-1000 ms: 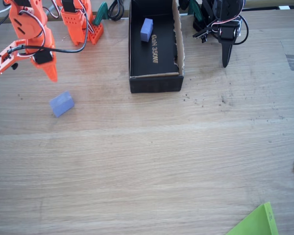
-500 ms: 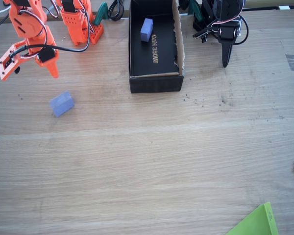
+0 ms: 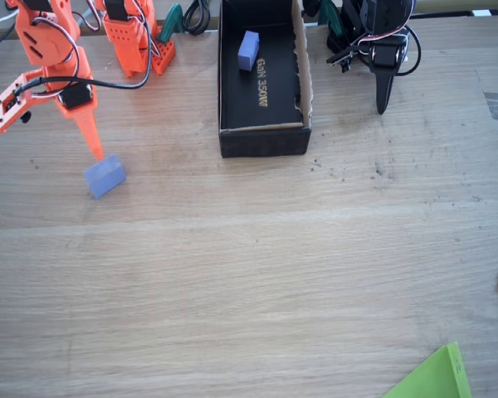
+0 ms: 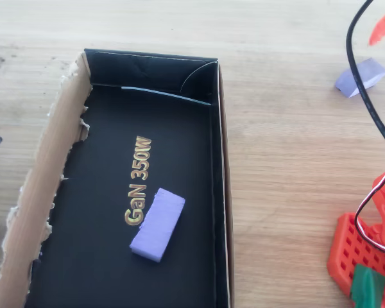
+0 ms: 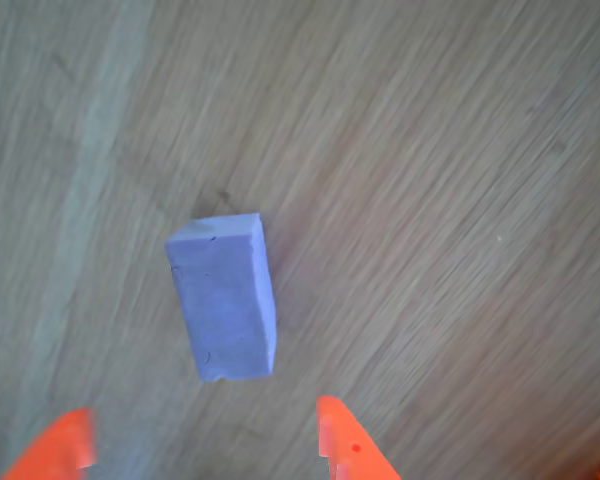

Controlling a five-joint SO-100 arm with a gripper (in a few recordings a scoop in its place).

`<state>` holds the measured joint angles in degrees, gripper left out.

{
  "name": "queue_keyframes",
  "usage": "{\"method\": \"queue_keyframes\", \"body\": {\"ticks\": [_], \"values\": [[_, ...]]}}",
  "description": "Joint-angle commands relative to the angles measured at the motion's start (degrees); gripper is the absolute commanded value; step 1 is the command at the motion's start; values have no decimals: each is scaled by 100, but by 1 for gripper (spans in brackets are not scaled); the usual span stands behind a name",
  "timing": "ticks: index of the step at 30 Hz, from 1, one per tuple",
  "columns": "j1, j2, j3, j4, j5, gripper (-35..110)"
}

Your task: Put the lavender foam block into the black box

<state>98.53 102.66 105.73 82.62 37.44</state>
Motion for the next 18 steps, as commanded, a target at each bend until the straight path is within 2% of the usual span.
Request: {"method": "queue_keyframes", "body": {"ticks": [1,18], "values": [[-26,53,-237,9,44,34],[-9,-369,-246,-167,-105,33]]}}
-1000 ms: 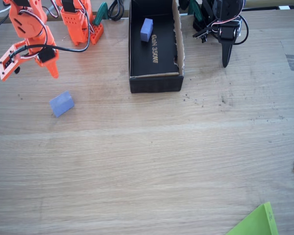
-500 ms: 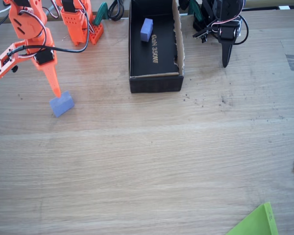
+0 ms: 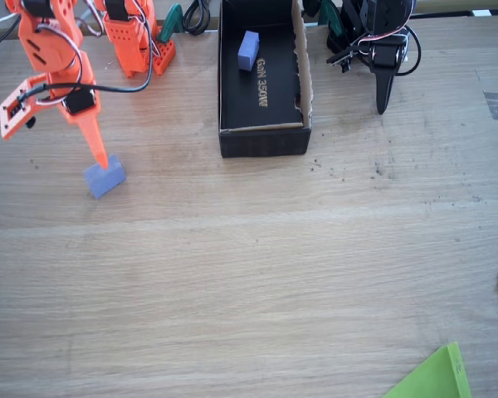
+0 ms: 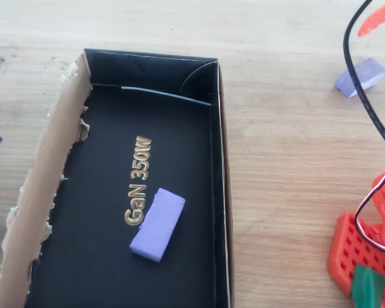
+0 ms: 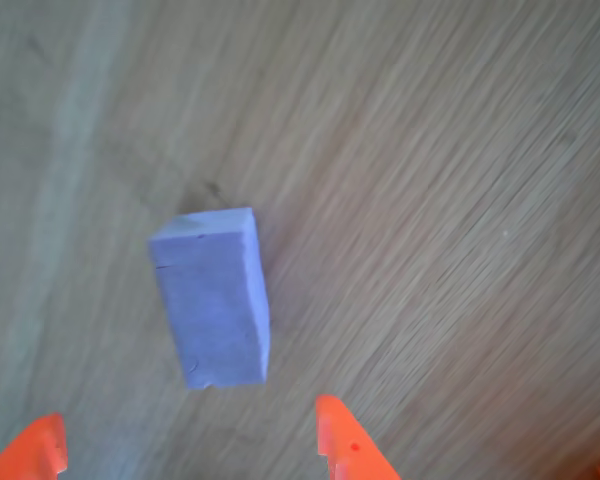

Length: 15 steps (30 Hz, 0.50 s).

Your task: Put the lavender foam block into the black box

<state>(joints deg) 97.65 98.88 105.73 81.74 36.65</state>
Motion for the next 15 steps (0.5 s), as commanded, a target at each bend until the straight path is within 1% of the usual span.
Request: {"method": "queue_keyframes", "body": {"ticks": [1,15], "values": [[79,-26,-237,-132,-53,33],[255,-562,-193,-650,-483,31]]}}
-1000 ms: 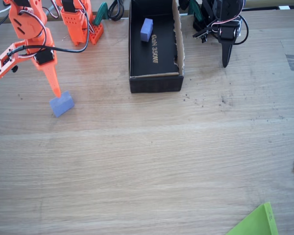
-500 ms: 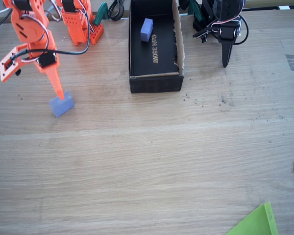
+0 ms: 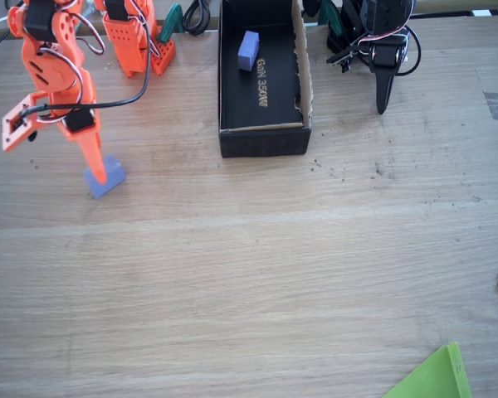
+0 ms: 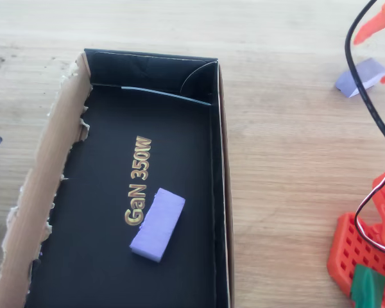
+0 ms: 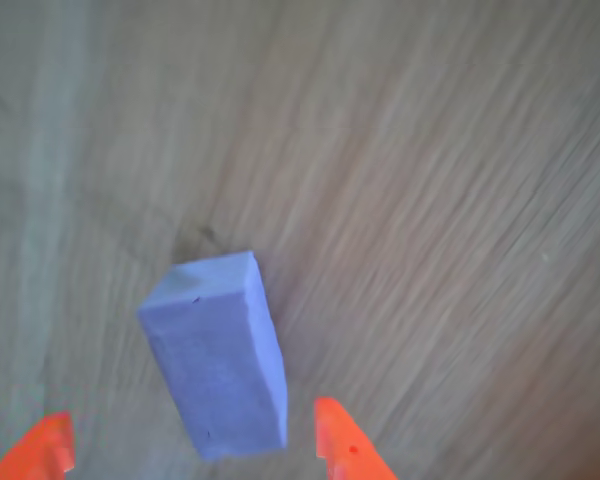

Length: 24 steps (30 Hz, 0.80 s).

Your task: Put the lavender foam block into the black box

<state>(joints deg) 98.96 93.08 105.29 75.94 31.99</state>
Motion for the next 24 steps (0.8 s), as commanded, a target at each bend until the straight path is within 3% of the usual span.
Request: {"method": "queue_keyframes", "body": {"ticks": [1,17,24], "values": [[149,-26,-149,-114,-53,31],[237,-949,-211,-835,-220,31],[264,-984,-211,-809,-149,10]]}}
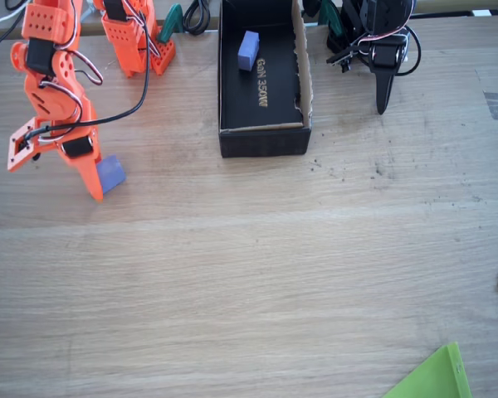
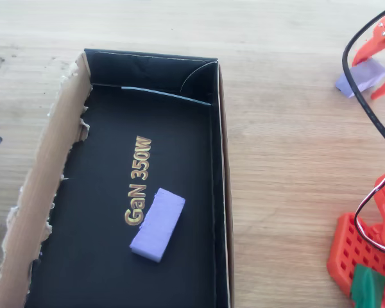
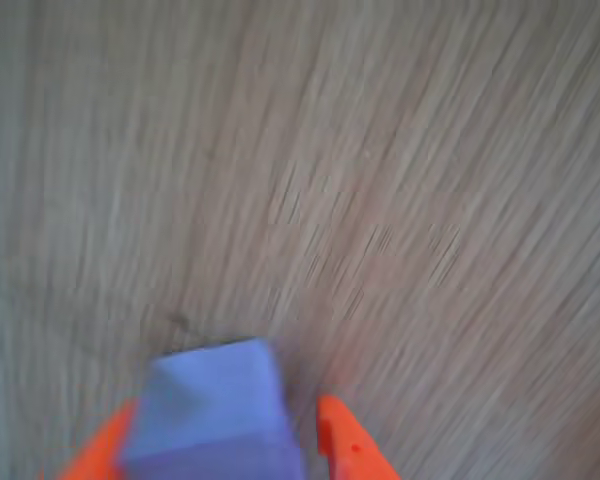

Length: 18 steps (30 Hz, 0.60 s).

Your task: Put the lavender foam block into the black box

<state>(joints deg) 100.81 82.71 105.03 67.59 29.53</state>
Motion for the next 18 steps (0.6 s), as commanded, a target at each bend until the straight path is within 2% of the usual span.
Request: {"method": "queue_keyframes", "body": {"ticks": [1,10,15,18], "values": [[97,53,-185,53,202,3],[88,105,-185,158,70,0],[132,686,-141,308,-712,0],[26,1345,-193,835,-1063,0]]}}
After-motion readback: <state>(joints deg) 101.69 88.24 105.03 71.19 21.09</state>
